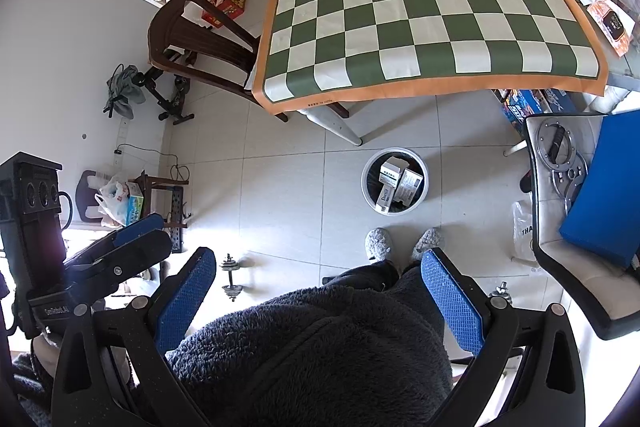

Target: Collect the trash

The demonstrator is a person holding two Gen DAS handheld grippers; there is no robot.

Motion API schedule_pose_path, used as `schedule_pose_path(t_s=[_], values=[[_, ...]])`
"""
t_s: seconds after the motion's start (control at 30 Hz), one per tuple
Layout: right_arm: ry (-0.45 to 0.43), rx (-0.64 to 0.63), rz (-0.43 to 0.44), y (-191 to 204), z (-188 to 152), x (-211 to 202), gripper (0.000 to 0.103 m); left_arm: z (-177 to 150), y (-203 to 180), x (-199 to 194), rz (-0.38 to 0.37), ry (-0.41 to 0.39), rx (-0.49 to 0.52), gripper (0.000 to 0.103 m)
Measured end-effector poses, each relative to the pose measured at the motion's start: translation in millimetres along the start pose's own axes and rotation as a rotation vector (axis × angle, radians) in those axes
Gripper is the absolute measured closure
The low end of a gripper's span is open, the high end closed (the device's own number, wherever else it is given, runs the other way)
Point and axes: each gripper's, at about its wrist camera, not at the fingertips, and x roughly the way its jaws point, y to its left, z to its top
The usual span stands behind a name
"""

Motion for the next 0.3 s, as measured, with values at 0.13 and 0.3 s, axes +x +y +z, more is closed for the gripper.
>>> schedule_pose_path(t_s=[0.13,0.3], values=[[-0.001,-0.002,0.0,-0.3,-0.2,-0.1,0.0,-0.2,-0.3,-0.8,0.0,0.0,0.002,0.0],[0.001,-0.003,-0.001,-0.7,-0.4,-0.2,0.0,-0.5,-0.6,-1.0,0.001,-0.003,0.005,0.0]])
